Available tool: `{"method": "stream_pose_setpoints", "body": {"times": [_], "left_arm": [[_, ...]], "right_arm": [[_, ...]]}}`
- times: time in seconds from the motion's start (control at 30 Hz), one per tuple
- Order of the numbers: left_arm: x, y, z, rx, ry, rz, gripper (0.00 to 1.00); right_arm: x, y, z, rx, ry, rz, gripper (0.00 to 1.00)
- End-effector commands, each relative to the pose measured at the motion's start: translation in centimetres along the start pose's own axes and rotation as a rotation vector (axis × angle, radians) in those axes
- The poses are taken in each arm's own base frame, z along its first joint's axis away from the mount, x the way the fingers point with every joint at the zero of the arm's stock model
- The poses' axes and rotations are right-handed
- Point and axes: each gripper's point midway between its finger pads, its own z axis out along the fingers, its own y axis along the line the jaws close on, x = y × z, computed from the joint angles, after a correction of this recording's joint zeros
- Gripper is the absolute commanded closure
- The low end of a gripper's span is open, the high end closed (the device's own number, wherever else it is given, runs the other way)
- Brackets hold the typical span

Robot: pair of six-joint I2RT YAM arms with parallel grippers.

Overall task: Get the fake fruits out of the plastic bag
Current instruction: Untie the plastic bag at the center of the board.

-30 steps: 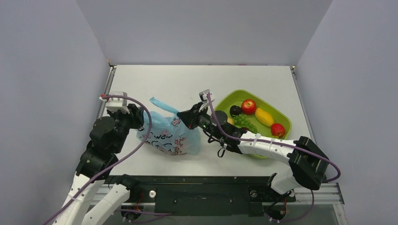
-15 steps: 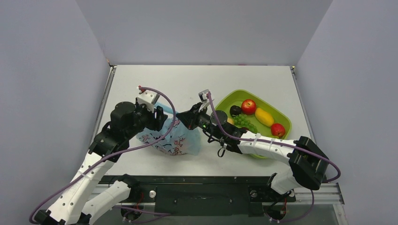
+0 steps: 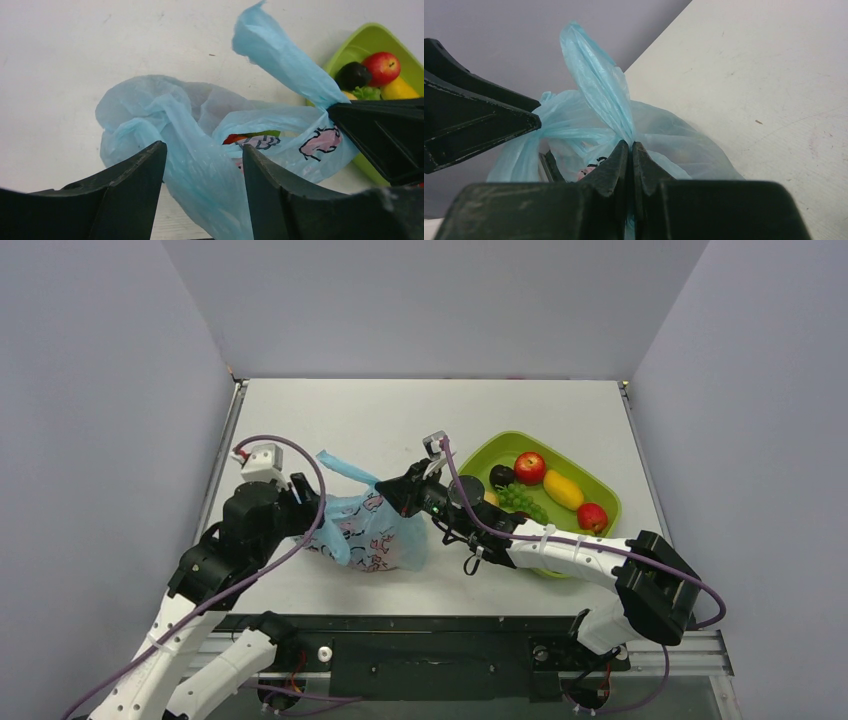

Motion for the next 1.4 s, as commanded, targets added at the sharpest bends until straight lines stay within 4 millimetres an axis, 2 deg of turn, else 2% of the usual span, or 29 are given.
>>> {"method": "stream_pose_setpoints", "body": {"times": [0.0,0.2,0.3,0.37,0.4,0.43,0.47,0.5,0.53,0.6,0.67,0.7,0.73,0.77,0.8,0.83,0.87,0.9,0.93,0.97,1.0,1.03,1.07,1.1,1.13,1.23,1.3,1.33,1.37], "left_arm": [[0.0,2.7,-1.4,-0.194,-0.032,-0.303,0.45],[0.7,4.7,-2.8,-0.369,0.007,-0.471,0.43],[1.5,4.7,-3.2,-0.399,0.043,-0.539,0.41],[1.8,3.5,-3.0,-0.351,0.066,-0.623,0.40],[2.7,2.3,-2.5,-0.301,0.113,-0.653,0.40],[2.7,0.6,-1.8,-0.217,0.130,-0.686,0.40],[2.6,-0.1,-1.5,-0.181,0.132,-0.701,0.40],[2.1,-1.2,-0.9,-0.121,0.125,-0.722,0.43],[1.4,-1.8,-0.6,-0.087,0.103,-0.737,0.51],[0.4,-2.2,-0.4,-0.056,0.075,-0.729,0.63],[-1.9,-2.5,-0.4,-0.014,0.001,-0.705,0.72],[-3.8,-2.7,-0.6,0.025,-0.067,-0.690,0.78],[-5.0,-2.8,-1.0,0.060,-0.117,-0.679,0.89],[-7.2,-2.8,-1.1,0.095,-0.208,-0.657,0.93],[-8.7,-2.8,-1.4,0.113,-0.265,-0.661,0.99],[-10.1,-1.6,-1.7,0.076,-0.322,-0.669,1.00],[-11.6,-1.2,-2.1,0.058,-0.356,-0.671,1.00],[-12.5,0.3,-2.1,0.003,-0.387,-0.672,1.00],[-13.3,0.8,-2.0,-0.027,-0.385,-0.669,1.00],[-14.1,2.4,-1.8,-0.083,-0.408,-0.663,1.00],[-14.6,2.5,-1.1,-0.081,-0.387,-0.641,1.00],[-15.2,4.2,-0.9,-0.128,-0.403,-0.656,1.00],[-15.2,4.5,-0.1,-0.130,-0.369,-0.661,1.00],[-15.6,6.7,-0.2,-0.184,-0.392,-0.685,1.00],[-15.4,8.2,0.1,-0.206,-0.382,-0.708,1.00],[-13.7,9.5,0.5,-0.198,-0.331,-0.751,1.00],[-12.0,8.4,1.1,-0.120,-0.284,-0.751,1.00],[-10.8,7.2,1.4,-0.044,-0.246,-0.752,1.00],[-10.2,6.4,1.0,-0.002,-0.237,-0.750,1.00]], "right_arm": [[-3.4,2.2,-0.1,-0.067,-0.083,-0.006,1.00],[-2.9,2.0,-0.3,-0.067,-0.079,-0.003,1.00],[-2.8,1.9,-0.4,-0.066,-0.080,-0.002,1.00],[-2.7,1.9,-0.4,-0.069,-0.082,0.002,1.00],[-2.7,2.0,-0.4,-0.072,-0.081,0.003,1.00],[-2.5,2.0,-0.3,-0.073,-0.079,0.003,1.00],[-2.5,2.2,-0.2,-0.081,-0.078,0.000,1.00],[-2.3,2.3,-0.1,-0.084,-0.070,-0.007,1.00],[-2.3,2.6,0.0,-0.098,-0.066,-0.016,1.00],[-1.9,2.9,0.0,-0.106,-0.051,-0.065,1.00],[-1.8,2.7,0.2,-0.085,-0.025,-0.147,1.00],[-2.8,2.8,0.7,-0.078,-0.033,-0.189,1.00],[-2.5,2.0,1.0,-0.049,-0.006,-0.205,1.00],[-4.0,1.9,1.4,-0.040,-0.027,-0.216,1.00],[-4.1,1.4,1.7,-0.030,-0.016,-0.219,1.00],[-5.7,1.2,1.9,-0.021,-0.042,-0.224,1.00],[-5.9,0.8,2.1,-0.008,-0.037,-0.229,1.00],[-7.5,0.7,2.4,0.002,-0.065,-0.233,1.00],[-7.7,-0.1,2.7,0.022,-0.059,-0.237,1.00],[-9.1,0.2,3.0,0.019,-0.083,-0.239,1.00],[-9.2,-0.6,3.5,0.037,-0.079,-0.239,1.00],[-10.8,-0.3,3.9,0.041,-0.110,-0.237,1.00],[-11.9,-0.7,4.6,0.059,-0.123,-0.227,1.00],[-12.6,-1.2,5.0,0.085,-0.133,-0.220,1.00],[-13.6,-1.6,5.6,0.102,-0.141,-0.210,1.00],[-14.4,-2.3,6.6,0.128,-0.138,-0.196,1.00],[-13.5,-2.3,7.0,0.109,-0.110,-0.196,1.00],[-12.4,-2.4,7.0,0.104,-0.084,-0.193,1.00],[-12.0,-2.1,6.7,0.091,-0.075,-0.192,1.00]]}}
